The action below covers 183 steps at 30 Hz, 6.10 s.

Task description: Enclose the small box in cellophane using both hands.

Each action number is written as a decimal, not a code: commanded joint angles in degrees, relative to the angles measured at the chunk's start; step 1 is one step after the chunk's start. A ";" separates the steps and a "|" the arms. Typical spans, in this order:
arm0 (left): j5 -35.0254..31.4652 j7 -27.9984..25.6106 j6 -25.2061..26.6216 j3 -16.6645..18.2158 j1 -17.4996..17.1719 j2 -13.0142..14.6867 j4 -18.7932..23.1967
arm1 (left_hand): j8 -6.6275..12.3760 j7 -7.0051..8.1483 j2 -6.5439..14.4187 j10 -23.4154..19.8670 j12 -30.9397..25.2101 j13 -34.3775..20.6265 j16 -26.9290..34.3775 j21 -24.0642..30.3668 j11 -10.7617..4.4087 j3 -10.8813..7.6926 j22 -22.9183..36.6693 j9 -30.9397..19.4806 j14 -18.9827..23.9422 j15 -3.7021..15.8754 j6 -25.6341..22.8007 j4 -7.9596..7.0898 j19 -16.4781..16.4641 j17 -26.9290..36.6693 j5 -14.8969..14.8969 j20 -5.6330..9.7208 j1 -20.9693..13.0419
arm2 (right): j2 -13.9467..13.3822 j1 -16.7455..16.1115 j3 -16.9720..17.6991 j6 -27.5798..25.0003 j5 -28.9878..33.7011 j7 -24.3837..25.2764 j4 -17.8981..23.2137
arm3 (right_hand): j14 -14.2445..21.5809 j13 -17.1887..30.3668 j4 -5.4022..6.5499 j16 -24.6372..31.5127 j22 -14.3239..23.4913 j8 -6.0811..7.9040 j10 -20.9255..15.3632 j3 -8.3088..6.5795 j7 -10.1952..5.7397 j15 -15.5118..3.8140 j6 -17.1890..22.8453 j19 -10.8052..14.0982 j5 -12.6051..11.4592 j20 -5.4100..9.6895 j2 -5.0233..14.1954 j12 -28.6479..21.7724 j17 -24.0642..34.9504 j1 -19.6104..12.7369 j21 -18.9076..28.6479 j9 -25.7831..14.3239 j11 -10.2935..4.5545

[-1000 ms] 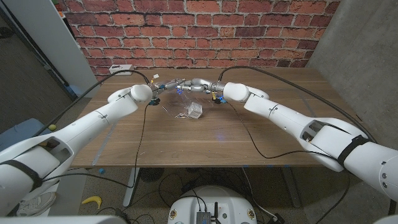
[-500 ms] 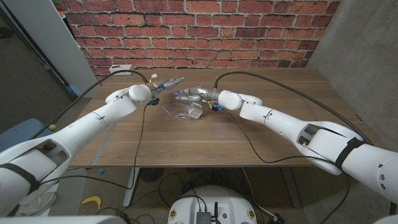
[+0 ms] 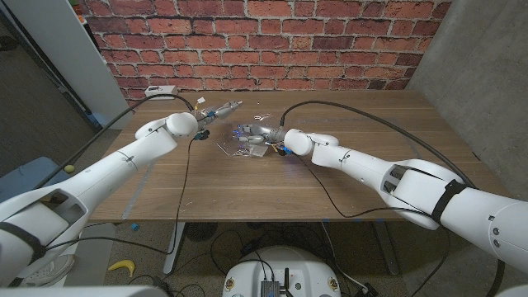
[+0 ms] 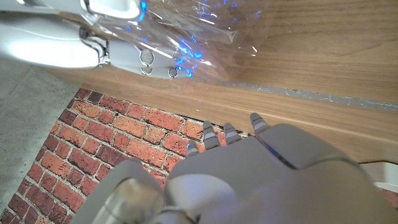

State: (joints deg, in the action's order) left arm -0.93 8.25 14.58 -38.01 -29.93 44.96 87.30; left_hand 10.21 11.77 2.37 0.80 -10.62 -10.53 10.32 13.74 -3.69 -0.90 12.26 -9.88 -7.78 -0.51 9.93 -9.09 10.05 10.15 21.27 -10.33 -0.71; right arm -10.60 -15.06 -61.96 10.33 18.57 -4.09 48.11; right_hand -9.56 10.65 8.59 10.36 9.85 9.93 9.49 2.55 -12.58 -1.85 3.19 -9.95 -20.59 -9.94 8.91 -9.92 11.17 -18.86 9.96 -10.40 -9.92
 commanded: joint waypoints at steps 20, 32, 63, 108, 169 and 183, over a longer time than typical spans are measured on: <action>-5.35 -3.08 -2.85 -0.23 -3.62 2.18 5.80 | 7.49 -5.89 2.37 -10.19 -2.40 -0.28 0.33 -0.25 1.02 4.38 -0.37 -0.50 1.77 0.48 -24.28 0.32 7.97 -0.03 1.32 -0.29 -1.97 | 0.52 -0.50 -4.98 -2.98 3.22 6.16 -3.64 | -5.48 0.37 -6.74 2.65 0.20 1.11 5.94 2.14 0.01 3.47 -11.24 3.07 -0.09 0.76 -5.93 -2.25 0.01 -7.64 3.03 -0.50 4.72; -21.57 -1.41 16.66 -5.92 -3.00 3.48 16.10 | 9.45 -15.38 1.78 -28.88 -5.98 -0.55 3.55 -0.18 3.09 10.08 -0.31 -0.78 14.21 0.60 -45.66 -0.45 7.62 0.20 1.41 0.41 -0.03 | -0.69 -0.53 -5.41 -5.30 5.72 7.01 -0.31 | -4.87 0.62 -8.84 2.58 0.29 0.71 5.90 2.74 0.06 4.47 -13.70 3.10 -0.08 0.25 -8.11 -2.16 0.30 -10.28 2.43 -0.64 7.43; -20.43 14.48 19.54 -13.36 6.08 -1.02 5.26 | 5.65 -17.69 2.41 -29.21 -4.10 -0.63 1.64 -0.42 3.88 18.36 -0.09 -0.80 15.57 0.85 -49.24 -1.33 9.18 0.48 2.04 1.23 1.26 | 1.50 1.20 -3.35 -0.41 2.76 6.95 -5.69 | -4.09 0.80 -9.06 2.80 0.33 1.46 4.41 3.65 0.33 4.48 -12.41 3.66 -0.03 0.35 -9.10 -2.60 0.69 -10.23 2.25 -0.71 7.70; -22.31 17.16 19.39 -16.93 8.52 -2.83 1.14 | 2.40 -16.95 3.82 -27.73 -2.18 -0.89 0.86 -0.44 2.91 19.94 -0.12 -0.86 14.15 0.22 -47.48 -1.28 9.68 0.67 2.23 0.98 0.98 | -8.10 -0.53 5.42 -6.30 -2.39 5.66 9.15 | 6.33 0.60 -14.81 4.58 0.26 3.31 -7.44 -2.49 4.57 3.29 0.43 17.49 2.47 2.30 -1.43 -3.95 0.37 -21.34 3.91 -0.37 8.50; 6.24 -20.40 -24.14 10.50 -15.13 -5.48 -1.69 | 0.28 -6.21 6.40 -9.23 -0.84 -1.26 0.78 2.87 4.06 13.79 -0.32 -0.75 10.03 -3.08 -18.66 2.74 -1.87 0.44 -0.55 -1.68 -10.59 | -6.72 -10.62 23.63 15.29 -24.06 18.31 2.65 | 13.79 0.62 -9.93 5.86 0.50 3.36 -17.66 -3.47 6.92 2.01 10.68 23.42 7.85 3.41 -0.96 -4.48 1.52 -11.41 3.45 -0.43 9.59; 16.74 -16.06 -32.80 14.27 -17.75 -7.60 -4.98 | -0.10 -4.21 6.65 -5.46 -0.33 -1.10 0.17 3.17 4.05 12.29 -0.26 -0.59 8.11 -2.66 -14.91 3.26 -3.32 0.43 -1.69 -1.77 -13.00 | -7.53 -13.67 26.14 16.11 -26.71 18.83 7.02 | 14.54 0.60 -9.22 5.93 0.49 3.16 -18.44 -3.06 7.05 1.49 11.33 24.00 7.78 3.15 -1.15 -4.41 1.51 -9.80 3.42 -0.38 9.90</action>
State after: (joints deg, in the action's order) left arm 8.49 -10.15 -11.35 -26.56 -45.66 38.80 84.52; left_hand 10.14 7.34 8.64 -5.03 -10.99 -11.48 10.63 16.57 0.42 11.64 11.87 -10.38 0.86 -3.22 -5.47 -6.00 7.27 10.40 19.89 -12.07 -12.84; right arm -17.61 -26.56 -37.65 25.60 -6.16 14.26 52.28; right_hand 4.31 11.20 -0.98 15.97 10.28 13.10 -8.30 -0.52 -5.75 -0.10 14.03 13.32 -12.90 -6.77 7.78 -14.42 12.39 -29.33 13.53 -10.67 0.01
